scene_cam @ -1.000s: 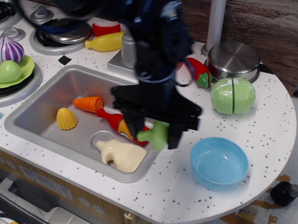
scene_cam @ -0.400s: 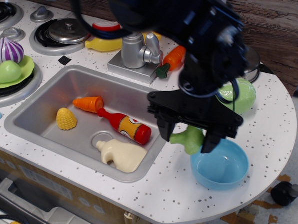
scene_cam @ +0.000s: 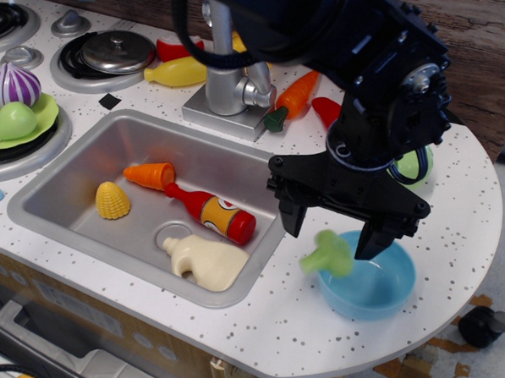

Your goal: Put broccoli in bowl

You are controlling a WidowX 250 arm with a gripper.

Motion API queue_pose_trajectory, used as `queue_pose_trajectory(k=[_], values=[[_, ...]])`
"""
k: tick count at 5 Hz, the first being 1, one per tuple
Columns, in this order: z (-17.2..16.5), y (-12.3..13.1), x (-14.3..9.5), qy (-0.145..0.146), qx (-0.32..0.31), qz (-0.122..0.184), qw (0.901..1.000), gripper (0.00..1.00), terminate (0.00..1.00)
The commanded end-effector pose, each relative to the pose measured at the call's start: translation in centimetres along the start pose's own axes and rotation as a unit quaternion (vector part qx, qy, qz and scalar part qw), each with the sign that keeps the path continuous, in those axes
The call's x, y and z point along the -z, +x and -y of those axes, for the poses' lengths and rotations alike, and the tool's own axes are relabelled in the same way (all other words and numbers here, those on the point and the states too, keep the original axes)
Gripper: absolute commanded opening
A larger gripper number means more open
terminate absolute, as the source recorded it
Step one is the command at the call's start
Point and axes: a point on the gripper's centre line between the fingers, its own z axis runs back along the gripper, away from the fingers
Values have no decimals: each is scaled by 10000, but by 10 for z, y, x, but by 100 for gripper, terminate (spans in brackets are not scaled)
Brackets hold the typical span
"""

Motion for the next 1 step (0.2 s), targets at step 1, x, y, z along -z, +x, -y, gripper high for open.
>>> queue_pose_trajectory(k=[1], values=[[3, 6, -9, -92, -118, 151, 9998, 100, 100]])
